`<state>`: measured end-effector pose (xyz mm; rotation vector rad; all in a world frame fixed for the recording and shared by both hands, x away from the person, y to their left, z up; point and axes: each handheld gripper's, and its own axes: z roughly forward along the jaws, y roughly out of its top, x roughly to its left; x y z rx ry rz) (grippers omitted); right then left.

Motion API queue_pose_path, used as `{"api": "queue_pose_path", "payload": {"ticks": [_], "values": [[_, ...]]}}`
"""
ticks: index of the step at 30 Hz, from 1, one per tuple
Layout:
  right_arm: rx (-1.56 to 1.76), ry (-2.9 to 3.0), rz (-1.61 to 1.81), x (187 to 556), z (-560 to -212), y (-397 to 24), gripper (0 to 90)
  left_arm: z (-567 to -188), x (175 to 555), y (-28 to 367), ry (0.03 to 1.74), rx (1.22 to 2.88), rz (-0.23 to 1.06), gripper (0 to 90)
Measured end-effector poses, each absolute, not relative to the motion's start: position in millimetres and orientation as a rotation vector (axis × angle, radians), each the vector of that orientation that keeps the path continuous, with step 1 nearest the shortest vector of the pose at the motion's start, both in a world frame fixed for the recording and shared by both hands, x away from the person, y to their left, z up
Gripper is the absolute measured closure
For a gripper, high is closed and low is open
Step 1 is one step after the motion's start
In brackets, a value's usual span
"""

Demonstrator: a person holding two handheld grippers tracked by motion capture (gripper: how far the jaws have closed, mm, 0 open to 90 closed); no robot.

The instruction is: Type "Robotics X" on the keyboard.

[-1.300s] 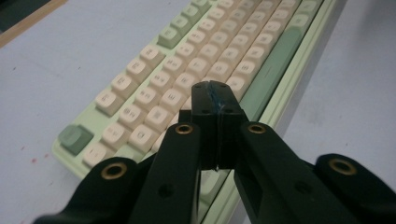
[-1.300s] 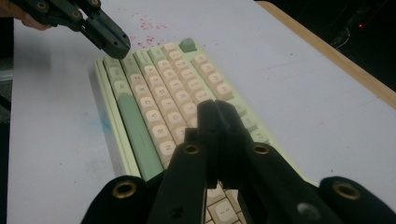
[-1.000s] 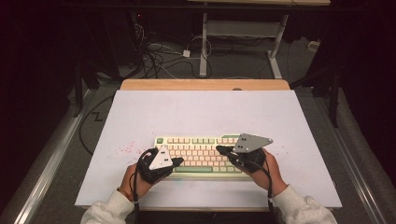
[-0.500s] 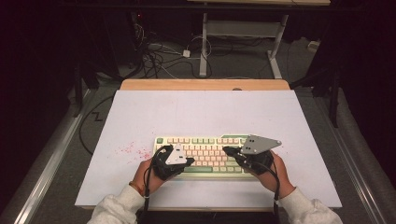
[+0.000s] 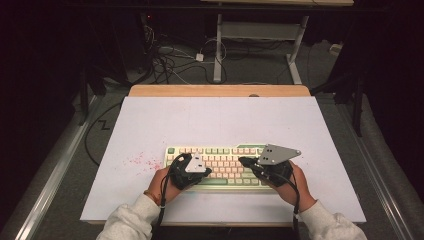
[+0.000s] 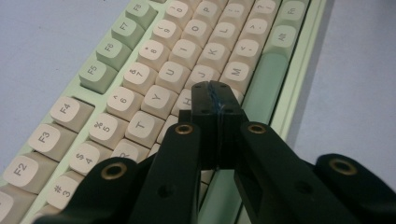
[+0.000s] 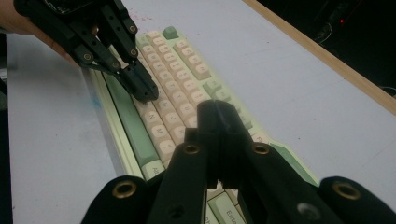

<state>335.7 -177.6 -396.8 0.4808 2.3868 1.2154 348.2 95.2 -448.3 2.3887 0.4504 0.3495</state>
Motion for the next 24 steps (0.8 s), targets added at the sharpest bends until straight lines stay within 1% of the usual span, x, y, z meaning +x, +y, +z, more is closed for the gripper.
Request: {"api": "queue_pose_path", "payload": {"ticks": [15,24], "values": [[0.484,2.403,1.202,337,-400,-177,90.0,-450,350,90,0.443,2.434,0.363,87.3],[0.485,2.393,1.212,337,-398,-178,90.0,-438,347,100,0.443,2.353,0.417,87.3]]}}
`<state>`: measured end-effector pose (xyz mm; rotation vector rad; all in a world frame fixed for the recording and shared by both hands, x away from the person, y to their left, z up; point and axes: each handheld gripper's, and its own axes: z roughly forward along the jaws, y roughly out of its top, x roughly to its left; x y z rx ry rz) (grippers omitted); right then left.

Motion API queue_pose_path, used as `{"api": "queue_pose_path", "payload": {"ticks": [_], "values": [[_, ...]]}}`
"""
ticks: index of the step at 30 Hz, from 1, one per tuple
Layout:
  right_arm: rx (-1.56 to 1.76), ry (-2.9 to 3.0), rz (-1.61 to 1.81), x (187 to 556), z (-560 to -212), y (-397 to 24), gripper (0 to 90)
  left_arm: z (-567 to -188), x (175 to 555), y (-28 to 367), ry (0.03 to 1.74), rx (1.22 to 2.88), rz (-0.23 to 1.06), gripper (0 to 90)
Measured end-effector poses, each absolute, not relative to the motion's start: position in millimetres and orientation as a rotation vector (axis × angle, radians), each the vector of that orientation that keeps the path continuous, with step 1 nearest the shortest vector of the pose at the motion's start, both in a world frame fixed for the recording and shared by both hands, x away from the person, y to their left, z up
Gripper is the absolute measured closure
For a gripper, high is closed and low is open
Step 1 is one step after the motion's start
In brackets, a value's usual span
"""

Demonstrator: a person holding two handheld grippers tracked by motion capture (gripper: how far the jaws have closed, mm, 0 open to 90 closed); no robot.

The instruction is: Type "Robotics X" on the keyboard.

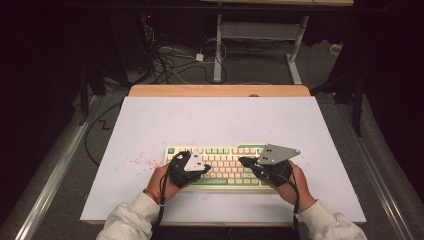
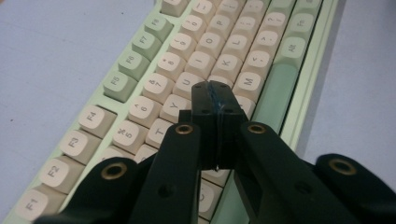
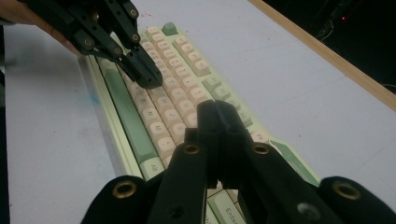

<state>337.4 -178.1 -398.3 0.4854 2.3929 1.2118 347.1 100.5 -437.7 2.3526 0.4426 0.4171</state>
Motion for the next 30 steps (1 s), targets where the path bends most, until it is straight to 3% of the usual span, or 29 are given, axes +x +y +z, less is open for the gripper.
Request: {"api": "queue_pose_path", "payload": {"ticks": [30], "values": [[0.488,2.367,1.211,338,-395,-183,90.0,-427,343,129,0.481,2.253,0.484,87.2]]}}
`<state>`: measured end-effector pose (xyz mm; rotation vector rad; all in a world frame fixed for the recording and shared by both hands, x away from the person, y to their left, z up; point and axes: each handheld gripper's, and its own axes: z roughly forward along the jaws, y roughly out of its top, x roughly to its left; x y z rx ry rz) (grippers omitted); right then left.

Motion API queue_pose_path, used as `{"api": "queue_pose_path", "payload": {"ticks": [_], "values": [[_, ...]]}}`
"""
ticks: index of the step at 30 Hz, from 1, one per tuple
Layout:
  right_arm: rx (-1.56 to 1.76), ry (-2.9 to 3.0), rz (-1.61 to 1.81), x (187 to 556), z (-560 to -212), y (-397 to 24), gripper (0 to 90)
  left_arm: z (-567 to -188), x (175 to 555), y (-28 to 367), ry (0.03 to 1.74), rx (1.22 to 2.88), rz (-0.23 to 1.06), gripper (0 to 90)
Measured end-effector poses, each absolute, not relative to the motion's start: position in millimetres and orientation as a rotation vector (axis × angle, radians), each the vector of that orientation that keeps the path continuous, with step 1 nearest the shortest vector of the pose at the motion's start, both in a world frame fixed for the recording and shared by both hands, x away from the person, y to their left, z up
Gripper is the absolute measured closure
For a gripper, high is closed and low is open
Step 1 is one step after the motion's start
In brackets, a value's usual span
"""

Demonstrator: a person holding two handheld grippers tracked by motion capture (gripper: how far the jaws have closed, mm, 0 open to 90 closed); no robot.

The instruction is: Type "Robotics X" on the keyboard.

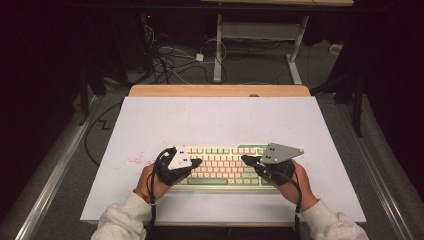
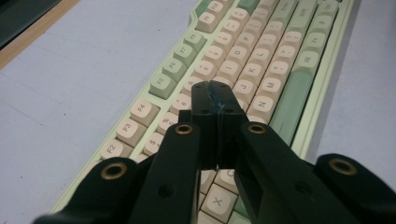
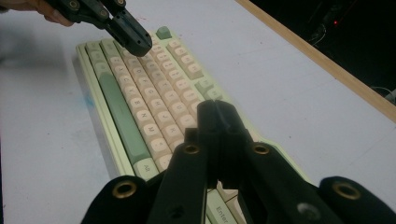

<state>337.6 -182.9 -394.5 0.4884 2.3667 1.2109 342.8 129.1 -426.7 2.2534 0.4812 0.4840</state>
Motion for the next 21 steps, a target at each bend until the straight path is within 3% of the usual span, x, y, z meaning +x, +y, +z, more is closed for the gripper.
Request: {"api": "queue_pose_path", "payload": {"ticks": [21], "values": [[0.495,2.360,1.214,339,-394,-184,90.0,-423,331,161,0.542,2.204,0.552,87.1]]}}
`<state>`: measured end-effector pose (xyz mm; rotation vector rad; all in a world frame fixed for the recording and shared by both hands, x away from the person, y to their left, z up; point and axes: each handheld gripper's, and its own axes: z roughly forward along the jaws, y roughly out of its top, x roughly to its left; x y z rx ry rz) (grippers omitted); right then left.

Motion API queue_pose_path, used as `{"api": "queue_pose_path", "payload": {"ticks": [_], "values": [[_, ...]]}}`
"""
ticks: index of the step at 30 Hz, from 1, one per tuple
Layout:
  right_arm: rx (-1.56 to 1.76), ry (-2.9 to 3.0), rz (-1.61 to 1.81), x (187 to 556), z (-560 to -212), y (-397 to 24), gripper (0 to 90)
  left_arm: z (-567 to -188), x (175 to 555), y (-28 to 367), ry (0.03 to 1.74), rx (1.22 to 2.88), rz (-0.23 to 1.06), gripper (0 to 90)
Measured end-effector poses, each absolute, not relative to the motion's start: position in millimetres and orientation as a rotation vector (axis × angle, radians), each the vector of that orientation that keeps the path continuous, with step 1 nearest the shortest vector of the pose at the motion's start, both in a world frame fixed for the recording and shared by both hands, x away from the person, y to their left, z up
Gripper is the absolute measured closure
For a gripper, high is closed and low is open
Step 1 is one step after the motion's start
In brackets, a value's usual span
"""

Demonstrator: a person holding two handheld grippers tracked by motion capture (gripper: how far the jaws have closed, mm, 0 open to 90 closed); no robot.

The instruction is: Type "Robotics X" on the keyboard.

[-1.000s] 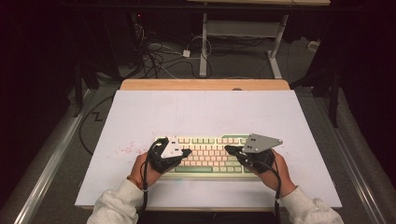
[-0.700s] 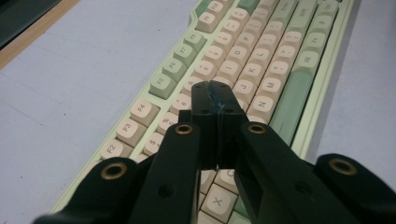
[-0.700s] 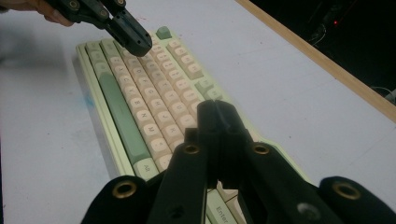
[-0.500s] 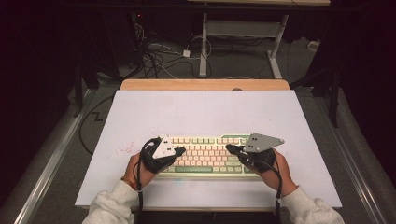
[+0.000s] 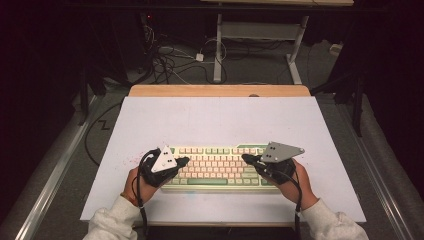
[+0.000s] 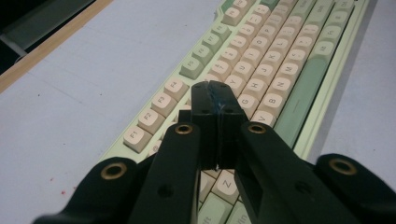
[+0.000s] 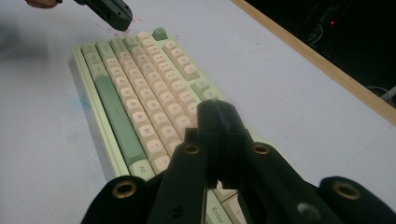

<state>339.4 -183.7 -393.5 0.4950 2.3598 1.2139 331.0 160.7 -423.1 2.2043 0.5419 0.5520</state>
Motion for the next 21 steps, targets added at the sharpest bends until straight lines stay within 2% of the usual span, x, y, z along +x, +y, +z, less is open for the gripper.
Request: {"api": "queue_pose_path", "payload": {"ticks": [21], "values": [[0.482,2.439,1.162,349,-412,-159,90.0,-429,317,185,0.591,2.196,0.565,87.0]]}}
